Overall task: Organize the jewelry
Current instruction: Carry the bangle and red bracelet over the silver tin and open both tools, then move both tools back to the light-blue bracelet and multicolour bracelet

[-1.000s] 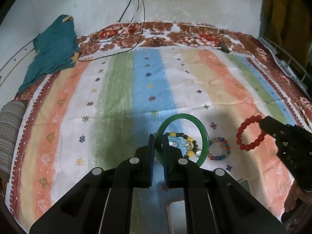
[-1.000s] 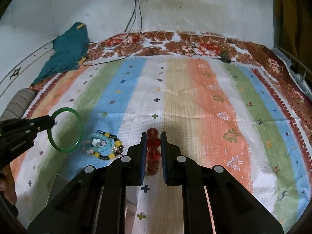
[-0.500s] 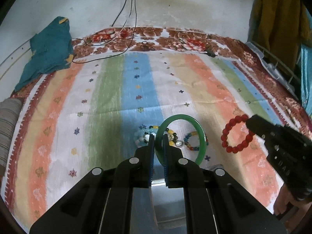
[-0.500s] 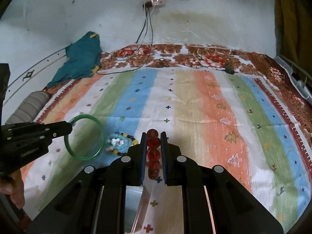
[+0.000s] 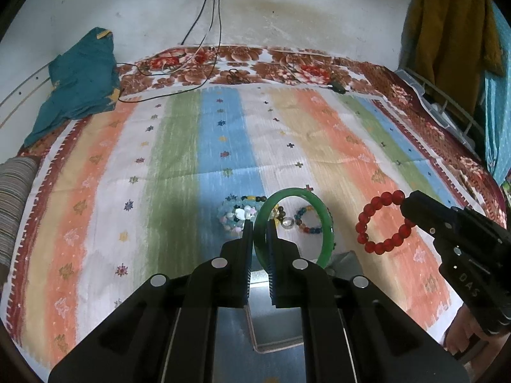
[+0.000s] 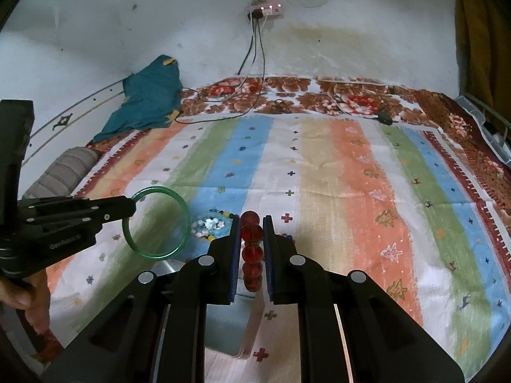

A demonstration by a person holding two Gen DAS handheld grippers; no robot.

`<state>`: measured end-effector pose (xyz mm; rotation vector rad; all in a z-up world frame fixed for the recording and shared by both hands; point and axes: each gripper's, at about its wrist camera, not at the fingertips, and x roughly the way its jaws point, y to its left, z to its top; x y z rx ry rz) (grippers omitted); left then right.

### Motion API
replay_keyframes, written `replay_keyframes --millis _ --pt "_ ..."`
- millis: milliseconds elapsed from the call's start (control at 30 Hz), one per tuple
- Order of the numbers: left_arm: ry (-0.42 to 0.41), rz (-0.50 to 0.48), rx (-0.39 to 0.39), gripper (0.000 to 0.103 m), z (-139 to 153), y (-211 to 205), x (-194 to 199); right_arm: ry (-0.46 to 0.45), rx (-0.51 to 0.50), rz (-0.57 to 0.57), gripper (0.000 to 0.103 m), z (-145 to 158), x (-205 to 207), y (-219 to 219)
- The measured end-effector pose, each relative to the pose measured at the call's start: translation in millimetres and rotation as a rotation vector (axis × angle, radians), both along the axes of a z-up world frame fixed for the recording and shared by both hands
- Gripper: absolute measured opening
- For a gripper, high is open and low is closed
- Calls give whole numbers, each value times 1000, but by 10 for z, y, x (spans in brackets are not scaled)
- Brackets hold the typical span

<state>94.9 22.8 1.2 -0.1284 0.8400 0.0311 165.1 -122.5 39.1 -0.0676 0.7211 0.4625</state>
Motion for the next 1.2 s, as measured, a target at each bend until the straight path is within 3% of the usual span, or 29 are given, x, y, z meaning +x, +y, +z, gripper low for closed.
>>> replay_keyframes --millis 433,567,600,633,700,867,1200 --pt "25 -23 -2 8 1 -57 -232 33 8 56 14 -33 -249 66" --pt "69 -34 -73 10 -68 -48 -282 70 15 47 15 -69 -262 50" --pt "72 -29 -70 15 -79 -39 -290 73 16 39 18 -68 -254 34" --pt "75 -25 -59 27 -84 -35 -287 77 19 33 29 -70 -241 16" --pt "72 -13 -57 32 -88 -8 -277 89 26 24 43 -90 -210 -8" --pt "69 56 -58 34 -100 146 -213 122 1 3 45 -190 -85 -21" --pt "129 120 -68 42 -271 389 64 162 -14 5 60 -301 209 19"
